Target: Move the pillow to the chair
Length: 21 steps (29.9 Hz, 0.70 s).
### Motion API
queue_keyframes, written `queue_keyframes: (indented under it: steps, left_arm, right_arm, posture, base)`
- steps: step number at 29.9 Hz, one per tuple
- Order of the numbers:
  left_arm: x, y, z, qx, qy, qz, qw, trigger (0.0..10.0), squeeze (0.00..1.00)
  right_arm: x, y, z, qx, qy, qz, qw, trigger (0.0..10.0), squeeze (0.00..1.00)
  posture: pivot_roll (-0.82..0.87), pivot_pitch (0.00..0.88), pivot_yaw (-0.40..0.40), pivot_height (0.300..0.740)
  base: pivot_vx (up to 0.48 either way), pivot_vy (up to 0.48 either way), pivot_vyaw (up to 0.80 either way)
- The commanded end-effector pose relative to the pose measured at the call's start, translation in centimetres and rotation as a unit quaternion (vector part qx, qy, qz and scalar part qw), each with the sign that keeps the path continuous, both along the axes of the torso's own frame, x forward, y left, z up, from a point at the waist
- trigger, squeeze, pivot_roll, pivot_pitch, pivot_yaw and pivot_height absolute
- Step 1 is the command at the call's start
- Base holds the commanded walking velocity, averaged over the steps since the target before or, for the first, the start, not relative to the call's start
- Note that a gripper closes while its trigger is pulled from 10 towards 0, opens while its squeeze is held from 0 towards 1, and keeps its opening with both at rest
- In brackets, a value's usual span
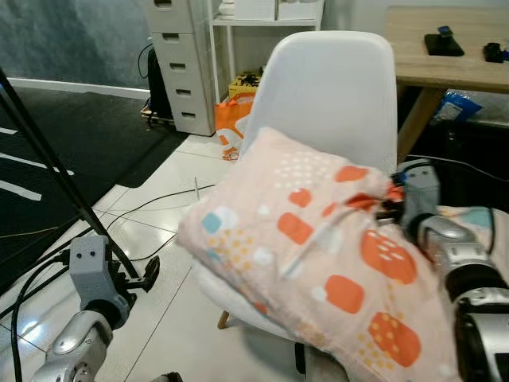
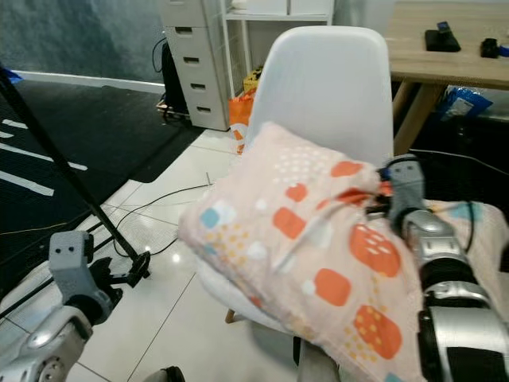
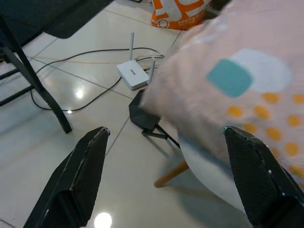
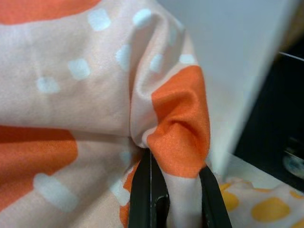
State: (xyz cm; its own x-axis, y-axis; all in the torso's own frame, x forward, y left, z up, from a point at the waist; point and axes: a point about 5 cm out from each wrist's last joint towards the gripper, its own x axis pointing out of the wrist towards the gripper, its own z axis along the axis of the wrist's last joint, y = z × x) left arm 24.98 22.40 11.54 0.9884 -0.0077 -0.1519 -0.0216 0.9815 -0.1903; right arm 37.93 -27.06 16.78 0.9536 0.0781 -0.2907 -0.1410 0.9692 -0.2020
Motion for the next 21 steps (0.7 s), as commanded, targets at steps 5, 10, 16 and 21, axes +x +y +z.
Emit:
queue_keyframes:
  steps: [5, 10, 16, 21]
  left_arm:
    - [-0.7, 1.4, 0.5, 0.012, 0.007, 0.006, 1.0, 10.0, 0.0]
    - [-0.8, 2.0, 0.7, 0.021, 0.012, 0.004, 1.0, 10.0, 0.0]
    - [-0.8, 2.3, 0.9, 0.025, 0.015, -0.001, 1.0, 10.0, 0.0]
    - [-0.7, 2.3, 1.1, 0.027, 0.016, -0.004, 0.999, 10.0, 0.0]
  right_arm:
    - [0.5, 1.3, 0.4, -0.029, -0.001, 0.046, 0.999, 10.0, 0.0]
    - [0.3, -0.8, 0.9, -0.082, 0.005, -0.005, 0.997, 10.0, 0.0]
    - [-0.4, -3.8, 2.1, -0.145, -0.008, -0.085, 0.986, 10.0, 0.0]
    - [-0.9, -5.6, 3.0, -0.169, -0.018, -0.124, 0.978, 10.0, 0.0]
  posture:
    - [-0.07, 0.145, 0.145, 0.487]
    - [-0.06, 0.145, 0.16, 0.487]
    - [-0.05, 0.136, 0.173, 0.487]
    - [-0.05, 0.13, 0.178, 0.487]
  base:
    - [0.0, 0.0, 0.0]
    - [0.0, 0.0, 0.0]
    - [0.0, 0.0, 0.0]
    - [0.0, 0.0, 0.0]
